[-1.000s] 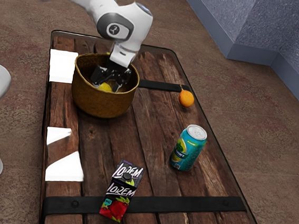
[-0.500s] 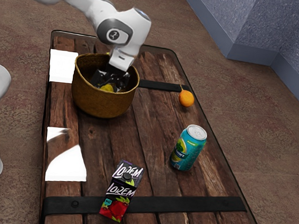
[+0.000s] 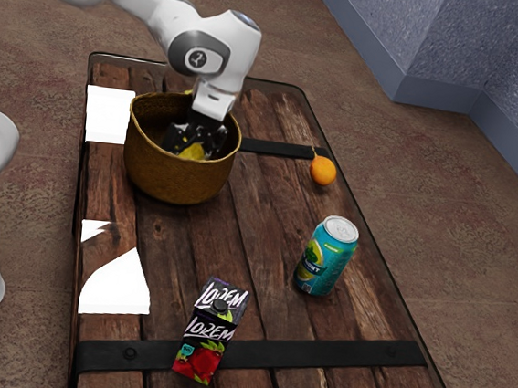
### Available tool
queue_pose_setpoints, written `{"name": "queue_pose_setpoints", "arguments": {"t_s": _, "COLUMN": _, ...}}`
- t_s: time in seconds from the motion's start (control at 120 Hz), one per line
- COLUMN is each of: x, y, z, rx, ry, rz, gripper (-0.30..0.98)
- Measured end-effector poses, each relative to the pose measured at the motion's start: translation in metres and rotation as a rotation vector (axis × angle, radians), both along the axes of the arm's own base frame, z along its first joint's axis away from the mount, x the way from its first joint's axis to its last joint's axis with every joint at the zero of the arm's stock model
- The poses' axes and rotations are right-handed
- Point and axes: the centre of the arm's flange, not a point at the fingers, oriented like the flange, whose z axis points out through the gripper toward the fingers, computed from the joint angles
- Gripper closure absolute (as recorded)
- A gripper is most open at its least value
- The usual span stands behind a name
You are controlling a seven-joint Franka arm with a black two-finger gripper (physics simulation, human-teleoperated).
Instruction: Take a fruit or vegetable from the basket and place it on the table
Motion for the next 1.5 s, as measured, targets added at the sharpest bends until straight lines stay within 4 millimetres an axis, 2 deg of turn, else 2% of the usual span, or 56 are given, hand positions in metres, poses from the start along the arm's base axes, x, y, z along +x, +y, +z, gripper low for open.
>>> {"name": "queue_pose_setpoints", "arguments": {"t_s": 0.067, "x": 0.000, "y": 0.000, "z": 0.010, "rx": -0.004, "ry": -0.019, "rz": -0.004, "gripper": 0.48}}
{"name": "queue_pose_setpoints", "arguments": {"t_s": 0.1, "x": 0.000, "y": -0.001, "z": 0.017, "rx": -0.005, "ry": -0.030, "rz": -0.007, "gripper": 0.57}}
{"name": "queue_pose_setpoints", "arguments": {"t_s": 0.167, "x": 0.001, "y": -0.002, "z": 0.028, "rx": -0.007, "ry": -0.045, "rz": -0.014, "gripper": 0.58}}
{"name": "queue_pose_setpoints", "arguments": {"t_s": 0.217, "x": 0.004, "y": -0.005, "z": 0.039, "rx": -0.003, "ry": -0.058, "rz": -0.020, "gripper": 0.78}}
{"name": "queue_pose_setpoints", "arguments": {"t_s": 0.242, "x": 0.005, "y": -0.006, "z": 0.045, "rx": -0.001, "ry": -0.065, "rz": -0.024, "gripper": 0.82}}
{"name": "queue_pose_setpoints", "arguments": {"t_s": 0.392, "x": 0.012, "y": -0.016, "z": 0.081, "rx": 0.006, "ry": -0.101, "rz": -0.052, "gripper": 0.76}}
{"name": "queue_pose_setpoints", "arguments": {"t_s": 0.492, "x": 0.013, "y": -0.025, "z": 0.100, "rx": 0.001, "ry": -0.115, "rz": -0.075, "gripper": 0.44}}
{"name": "queue_pose_setpoints", "arguments": {"t_s": 0.533, "x": 0.016, "y": -0.033, "z": 0.112, "rx": 0.003, "ry": -0.126, "rz": -0.093, "gripper": 0.39}}
{"name": "queue_pose_setpoints", "arguments": {"t_s": 0.633, "x": 0.027, "y": -0.060, "z": 0.150, "rx": 0.016, "ry": -0.181, "rz": -0.148, "gripper": 0.38}}
{"name": "queue_pose_setpoints", "arguments": {"t_s": 0.7, "x": 0.040, "y": -0.089, "z": 0.179, "rx": 0.046, "ry": -0.221, "rz": -0.197, "gripper": 0.38}}
{"name": "queue_pose_setpoints", "arguments": {"t_s": 0.758, "x": 0.057, "y": -0.119, "z": 0.191, "rx": 0.083, "ry": -0.234, "rz": -0.239, "gripper": 0.37}}
{"name": "queue_pose_setpoints", "arguments": {"t_s": 0.833, "x": 0.091, "y": -0.130, "z": 0.198, "rx": 0.140, "ry": -0.235, "rz": -0.235, "gripper": 0.37}}
{"name": "queue_pose_setpoints", "arguments": {"t_s": 0.9, "x": 0.121, "y": -0.119, "z": 0.187, "rx": 0.189, "ry": -0.209, "rz": -0.202, "gripper": 0.37}}
{"name": "queue_pose_setpoints", "arguments": {"t_s": 1.0, "x": 0.147, "y": -0.094, "z": 0.150, "rx": 0.205, "ry": -0.144, "rz": -0.152, "gripper": 0.37}}
{"name": "queue_pose_setpoints", "arguments": {"t_s": 1.108, "x": 0.156, "y": -0.081, "z": 0.129, "rx": 0.189, "ry": -0.125, "rz": -0.133, "gripper": 0.37}}
{"name": "queue_pose_setpoints", "arguments": {"t_s": 1.25, "x": 0.168, "y": -0.098, "z": 0.101, "rx": 0.168, "ry": -0.109, "rz": -0.165, "gripper": 0.37}}
{"name": "queue_pose_setpoints", "arguments": {"t_s": 1.333, "x": 0.173, "y": -0.096, "z": 0.085, "rx": 0.161, "ry": -0.097, "rz": -0.164, "gripper": 0.37}}
{"name": "queue_pose_setpoints", "arguments": {"t_s": 1.383, "x": 0.175, "y": -0.092, "z": 0.079, "rx": 0.152, "ry": -0.102, "rz": -0.155, "gripper": 0.25}}
{"name": "queue_pose_setpoints", "arguments": {"t_s": 1.5, "x": 0.179, "y": -0.077, "z": 0.085, "rx": 0.118, "ry": -0.147, "rz": -0.119, "gripper": 0.12}}
